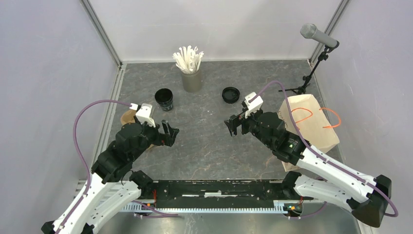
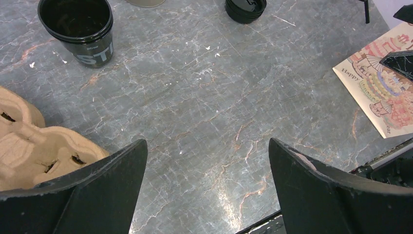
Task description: Pack the takeout coffee
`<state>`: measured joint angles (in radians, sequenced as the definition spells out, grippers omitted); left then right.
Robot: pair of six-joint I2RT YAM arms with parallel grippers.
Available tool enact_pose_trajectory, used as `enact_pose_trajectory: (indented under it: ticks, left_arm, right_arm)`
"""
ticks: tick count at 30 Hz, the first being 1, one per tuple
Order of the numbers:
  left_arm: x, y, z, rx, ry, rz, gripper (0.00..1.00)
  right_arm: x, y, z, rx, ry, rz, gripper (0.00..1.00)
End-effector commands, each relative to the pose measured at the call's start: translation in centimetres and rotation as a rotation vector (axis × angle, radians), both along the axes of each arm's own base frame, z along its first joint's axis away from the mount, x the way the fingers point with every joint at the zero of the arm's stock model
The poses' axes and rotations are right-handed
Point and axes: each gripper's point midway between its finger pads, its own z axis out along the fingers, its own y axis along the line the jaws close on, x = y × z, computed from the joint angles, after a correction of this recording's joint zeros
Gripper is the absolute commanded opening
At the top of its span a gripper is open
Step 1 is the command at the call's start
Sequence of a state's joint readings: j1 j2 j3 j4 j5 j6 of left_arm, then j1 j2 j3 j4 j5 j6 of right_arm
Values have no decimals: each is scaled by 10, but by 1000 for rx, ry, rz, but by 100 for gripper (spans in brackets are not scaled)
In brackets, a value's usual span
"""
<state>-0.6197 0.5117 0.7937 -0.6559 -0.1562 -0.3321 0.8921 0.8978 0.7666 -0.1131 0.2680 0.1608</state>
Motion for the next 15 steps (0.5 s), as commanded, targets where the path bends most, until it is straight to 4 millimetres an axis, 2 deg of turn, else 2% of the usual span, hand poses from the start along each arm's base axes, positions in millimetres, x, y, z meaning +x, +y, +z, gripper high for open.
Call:
enact_pose_trajectory:
  ticks: [1, 11, 13, 15]
  left_arm:
    - [4, 0, 19, -34, -47, 18, 100]
    - [12, 5, 8, 3, -11, 68, 100]
    - [15, 11, 7, 13, -2, 111, 100]
    - [21, 28, 6, 34, 4, 227, 100]
  right_arm:
    - [4, -2, 6, 27, -17, -33, 98]
    - [2, -5, -2, 12, -17, -29, 98]
    - [0, -4, -2, 18, -20, -18, 98]
    - [-4, 1, 0, 24, -28, 24, 98]
